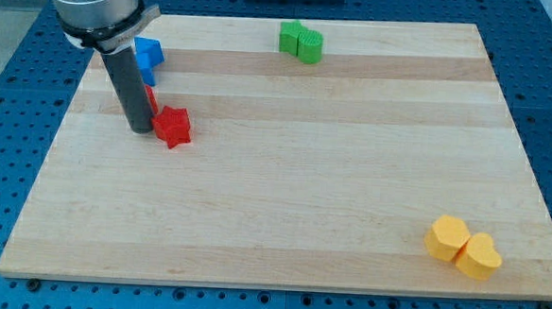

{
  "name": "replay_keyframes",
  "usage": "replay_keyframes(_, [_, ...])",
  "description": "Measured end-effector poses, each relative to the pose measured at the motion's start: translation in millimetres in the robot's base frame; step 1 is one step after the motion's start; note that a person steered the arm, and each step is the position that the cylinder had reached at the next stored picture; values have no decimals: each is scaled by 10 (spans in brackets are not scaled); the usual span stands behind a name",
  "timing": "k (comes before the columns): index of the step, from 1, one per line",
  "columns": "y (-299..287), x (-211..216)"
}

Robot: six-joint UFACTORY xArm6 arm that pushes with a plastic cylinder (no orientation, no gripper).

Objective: Slide the red circle to the top of red star

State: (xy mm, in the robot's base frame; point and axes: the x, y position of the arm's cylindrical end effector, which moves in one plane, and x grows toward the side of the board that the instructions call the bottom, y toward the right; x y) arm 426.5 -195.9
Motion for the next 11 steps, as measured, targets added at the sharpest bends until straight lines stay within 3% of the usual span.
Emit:
replay_keyframes(2, [-606, 213])
replay_keyframes(3, [-535, -179])
replay_keyframes(6, [-41, -179])
replay_keyframes(9, [-397, 131])
replay_keyframes(11, [-393, 45])
